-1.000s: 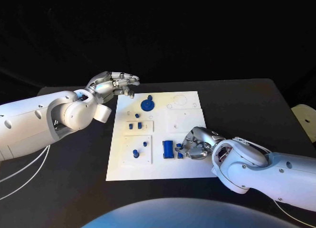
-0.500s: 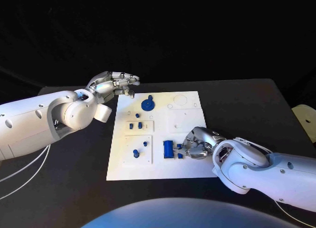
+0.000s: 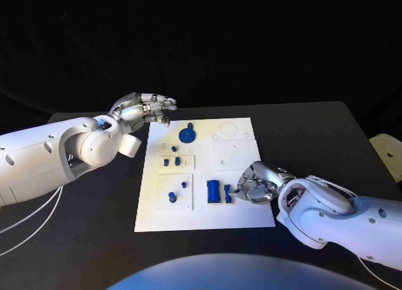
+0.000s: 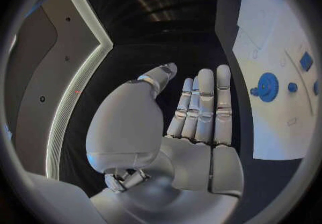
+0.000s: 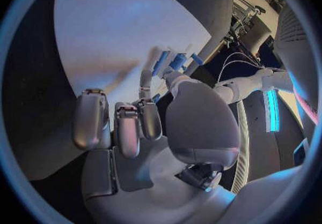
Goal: Assemble the parts on the task board
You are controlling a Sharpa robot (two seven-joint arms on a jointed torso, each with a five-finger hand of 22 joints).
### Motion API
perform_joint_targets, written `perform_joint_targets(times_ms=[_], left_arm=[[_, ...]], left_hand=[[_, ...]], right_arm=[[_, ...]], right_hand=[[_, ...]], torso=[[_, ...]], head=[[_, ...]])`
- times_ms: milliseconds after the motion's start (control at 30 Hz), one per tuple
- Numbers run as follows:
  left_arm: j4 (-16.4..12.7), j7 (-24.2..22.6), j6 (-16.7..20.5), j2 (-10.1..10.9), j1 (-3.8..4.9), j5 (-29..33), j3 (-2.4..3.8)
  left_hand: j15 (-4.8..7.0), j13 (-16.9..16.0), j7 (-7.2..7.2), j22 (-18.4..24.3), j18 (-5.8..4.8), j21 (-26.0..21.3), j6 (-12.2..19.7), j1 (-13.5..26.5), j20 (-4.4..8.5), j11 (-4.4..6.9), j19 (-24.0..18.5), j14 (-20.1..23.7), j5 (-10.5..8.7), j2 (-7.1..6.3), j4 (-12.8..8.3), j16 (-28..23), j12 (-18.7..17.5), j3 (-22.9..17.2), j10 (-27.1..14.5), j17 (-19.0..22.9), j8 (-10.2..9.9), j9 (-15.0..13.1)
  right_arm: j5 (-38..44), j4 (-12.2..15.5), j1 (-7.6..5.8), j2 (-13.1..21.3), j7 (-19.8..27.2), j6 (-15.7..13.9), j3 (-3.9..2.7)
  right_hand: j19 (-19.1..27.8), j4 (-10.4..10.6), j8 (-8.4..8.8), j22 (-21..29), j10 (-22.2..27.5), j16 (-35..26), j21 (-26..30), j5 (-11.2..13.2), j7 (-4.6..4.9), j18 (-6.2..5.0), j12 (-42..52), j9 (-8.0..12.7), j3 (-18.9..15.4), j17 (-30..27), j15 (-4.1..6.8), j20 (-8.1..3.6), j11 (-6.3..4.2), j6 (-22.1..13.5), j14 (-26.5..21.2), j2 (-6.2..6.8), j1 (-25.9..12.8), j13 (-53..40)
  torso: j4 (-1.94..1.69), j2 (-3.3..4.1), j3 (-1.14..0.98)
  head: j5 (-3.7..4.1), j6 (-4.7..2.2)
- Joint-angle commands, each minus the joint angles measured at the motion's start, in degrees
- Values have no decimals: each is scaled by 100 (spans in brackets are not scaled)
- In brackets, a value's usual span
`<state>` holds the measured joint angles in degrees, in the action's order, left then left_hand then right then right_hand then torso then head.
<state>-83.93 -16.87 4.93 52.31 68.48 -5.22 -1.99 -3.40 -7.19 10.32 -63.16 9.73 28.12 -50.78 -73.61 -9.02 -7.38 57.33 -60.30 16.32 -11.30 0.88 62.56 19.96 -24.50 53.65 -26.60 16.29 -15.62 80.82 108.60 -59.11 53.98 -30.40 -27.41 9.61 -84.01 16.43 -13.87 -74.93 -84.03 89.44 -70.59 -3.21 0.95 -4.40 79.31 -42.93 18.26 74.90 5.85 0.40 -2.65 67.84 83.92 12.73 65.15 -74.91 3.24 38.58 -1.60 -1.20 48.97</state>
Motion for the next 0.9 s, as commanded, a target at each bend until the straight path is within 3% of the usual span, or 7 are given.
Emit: perform_joint_targets(times_ms=[33,167,367,900], left_arm=[[12,-47,-69,-26,2,37,4],[28,-52,-79,-46,1,44,2],[37,-56,-84,-63,0,48,-4],[22,-55,-85,-50,0,49,-7]], left_hand=[[16,-1,3,5,65,-39,37,-4,-25,-5,16,34,19,64,-14,28,31,33,-49,5,22,7],[16,-1,3,5,65,-39,37,-4,-25,-5,16,34,19,64,-14,28,31,33,-49,5,22,7],[16,-1,3,5,65,-39,37,-4,-25,-5,16,34,19,64,-14,28,31,33,-49,5,22,7],[16,-2,3,9,65,-40,39,-8,-25,-4,16,37,20,66,-15,31,39,34,-51,9,23,7]], right_arm=[[35,44,-28,-17,388,-86,-4],[129,55,-46,-115,462,30,-5],[360,15,-51,-311,451,223,-4],[681,-185,-8,-627,206,412,-3]], right_hand=[[-108,-8,15,-1016,-252,15,11,-3,-1,72,34,-15,-24,1382,26,-11,-29,-10,581,17,145,-918],[-126,-17,-36,-1032,-319,29,-46,9,-36,81,215,-71,-33,1423,46,-24,-57,64,590,55,370,-1023],[-136,-33,-83,-1039,-361,36,-75,13,-70,86,334,-143,-39,1446,70,-45,-87,104,595,90,588,-1092],[-144,-44,-125,-1046,-395,44,-101,9,-100,91,435,-207,-11,1471,89,-62,-112,147,600,80,756,-1152]], torso=[[-4,-6,4],[-20,-13,8],[-17,-8,18],[-8,-6,7]], head=[[16,-29],[19,-32],[13,-24],[-32,1]])
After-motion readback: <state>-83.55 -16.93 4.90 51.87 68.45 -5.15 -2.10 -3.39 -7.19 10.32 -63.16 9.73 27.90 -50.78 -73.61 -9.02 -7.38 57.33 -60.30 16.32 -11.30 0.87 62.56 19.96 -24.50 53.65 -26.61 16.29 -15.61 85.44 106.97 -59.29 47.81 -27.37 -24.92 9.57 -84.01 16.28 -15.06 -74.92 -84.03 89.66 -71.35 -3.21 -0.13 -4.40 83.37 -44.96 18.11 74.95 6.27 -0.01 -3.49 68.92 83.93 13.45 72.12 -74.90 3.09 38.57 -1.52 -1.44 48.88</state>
